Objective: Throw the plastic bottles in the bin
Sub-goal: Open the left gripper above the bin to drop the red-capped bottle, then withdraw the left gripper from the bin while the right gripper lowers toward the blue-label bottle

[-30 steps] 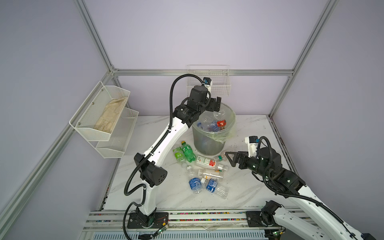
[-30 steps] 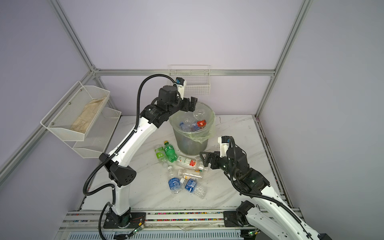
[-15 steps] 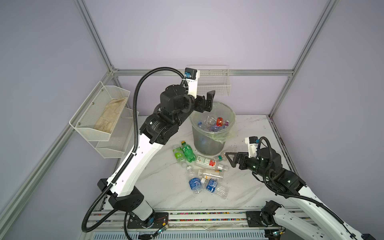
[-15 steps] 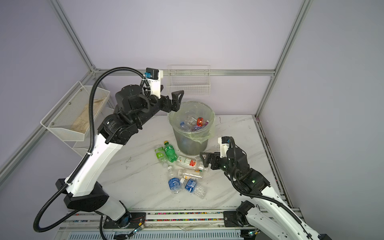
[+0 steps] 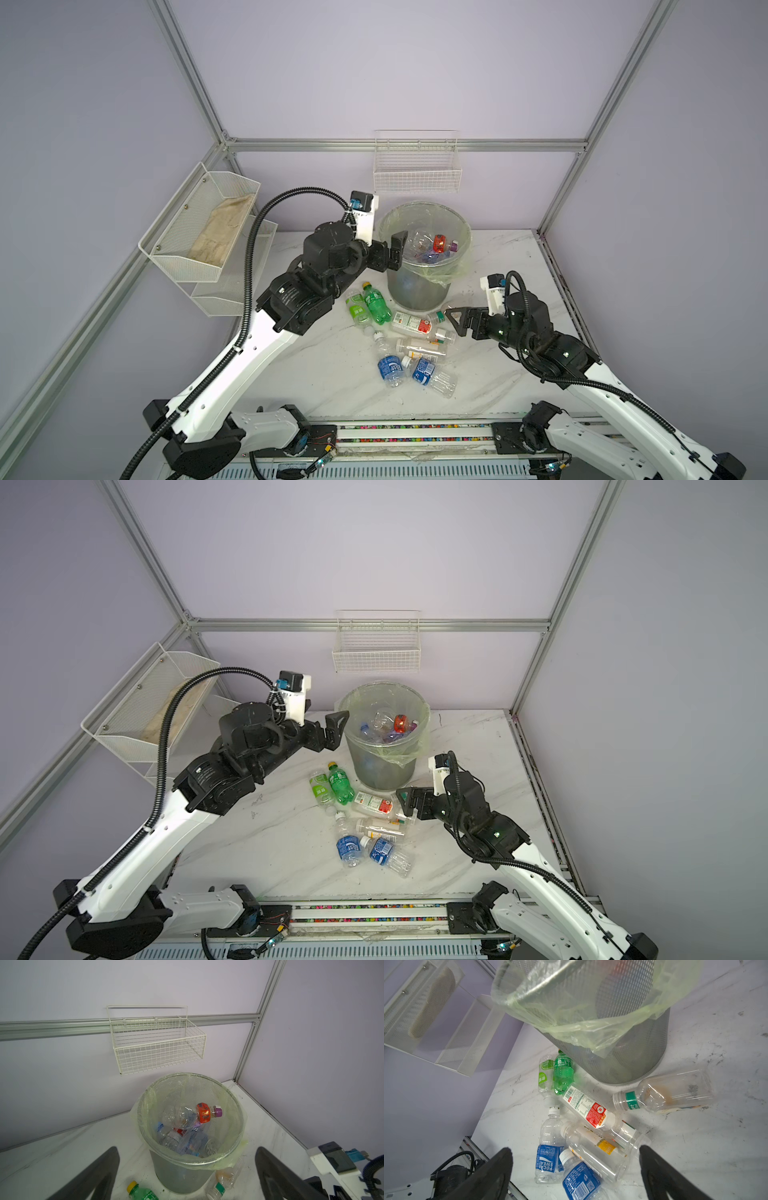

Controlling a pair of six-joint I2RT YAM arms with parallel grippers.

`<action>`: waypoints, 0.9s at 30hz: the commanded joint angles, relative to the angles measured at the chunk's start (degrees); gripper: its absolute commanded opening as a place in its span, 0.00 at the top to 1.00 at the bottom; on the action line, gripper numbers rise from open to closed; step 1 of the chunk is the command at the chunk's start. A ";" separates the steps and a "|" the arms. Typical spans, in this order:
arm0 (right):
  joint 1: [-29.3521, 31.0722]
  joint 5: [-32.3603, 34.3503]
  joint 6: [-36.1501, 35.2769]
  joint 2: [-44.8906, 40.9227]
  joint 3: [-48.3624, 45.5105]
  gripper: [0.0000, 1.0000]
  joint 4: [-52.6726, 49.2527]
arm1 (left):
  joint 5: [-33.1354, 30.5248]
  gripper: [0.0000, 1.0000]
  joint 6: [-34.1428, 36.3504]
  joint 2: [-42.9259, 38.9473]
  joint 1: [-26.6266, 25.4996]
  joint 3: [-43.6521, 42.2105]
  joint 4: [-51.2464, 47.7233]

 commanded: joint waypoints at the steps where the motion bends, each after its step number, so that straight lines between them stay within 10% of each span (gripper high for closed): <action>1: 0.81 -1.19 -2.01 2.10 -0.78 0.06 -1.27 | -2.03 0.00 -3.29 -5.09 -0.03 -7.25 2.37; 27: 32.98 20.00 5.89 22.40 2.78 0.26 -13.61 | -4.47 0.00 -18.77 -29.12 -0.02 -41.57 -2.39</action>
